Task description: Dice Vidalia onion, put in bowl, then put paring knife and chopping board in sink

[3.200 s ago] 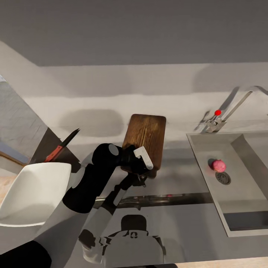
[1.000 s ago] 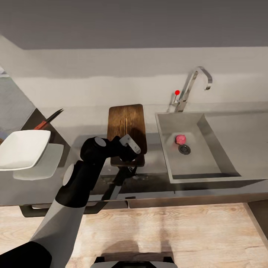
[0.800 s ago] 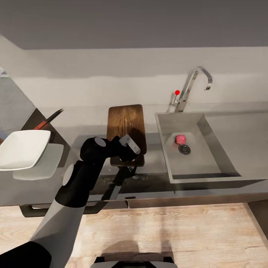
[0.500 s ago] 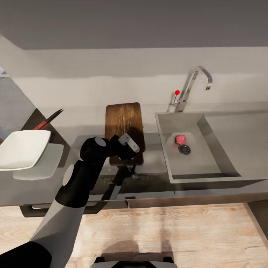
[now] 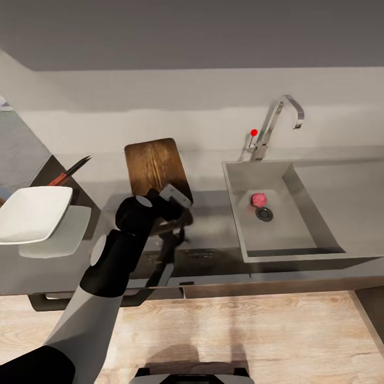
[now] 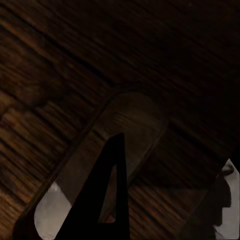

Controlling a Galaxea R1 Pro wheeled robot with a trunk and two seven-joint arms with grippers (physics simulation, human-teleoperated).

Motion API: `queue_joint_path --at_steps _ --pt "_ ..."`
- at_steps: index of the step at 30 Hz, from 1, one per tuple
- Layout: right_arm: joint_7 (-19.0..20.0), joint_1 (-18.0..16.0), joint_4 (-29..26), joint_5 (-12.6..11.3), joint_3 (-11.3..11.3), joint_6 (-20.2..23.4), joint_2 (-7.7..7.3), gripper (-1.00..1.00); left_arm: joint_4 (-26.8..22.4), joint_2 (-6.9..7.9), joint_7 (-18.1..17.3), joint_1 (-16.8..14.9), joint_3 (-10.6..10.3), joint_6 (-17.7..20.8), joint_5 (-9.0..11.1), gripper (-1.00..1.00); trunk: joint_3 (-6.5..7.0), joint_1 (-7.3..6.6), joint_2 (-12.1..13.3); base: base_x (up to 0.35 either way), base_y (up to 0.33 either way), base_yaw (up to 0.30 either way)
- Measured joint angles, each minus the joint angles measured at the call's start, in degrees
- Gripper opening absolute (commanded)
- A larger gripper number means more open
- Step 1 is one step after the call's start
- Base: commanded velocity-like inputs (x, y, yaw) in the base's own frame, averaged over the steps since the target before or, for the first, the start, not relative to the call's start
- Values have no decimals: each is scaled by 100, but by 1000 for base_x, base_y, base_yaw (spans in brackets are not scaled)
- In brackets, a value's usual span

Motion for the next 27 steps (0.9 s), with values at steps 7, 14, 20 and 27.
queue_joint_path --at_steps 7,14,20,27 --pt "0 0 0 0 -1 -4 11 100 1 -20 467 2 185 62 119 -100 -1 0 1 0 0 0" --pt "0 0 -1 -12 -1 -5 12 100 -2 -29 497 0 708 49 191 -100 0 0 0 0 0 0" --pt "0 0 -2 -14 -1 -5 12 100 11 -30 498 0 1368 45 1547 -100 0 0 0 0 0 0" --pt "0 0 -2 -17 -1 -5 12 100 14 -23 1036 -1 1526 32 2108 -100 0 0 0 0 0 0"
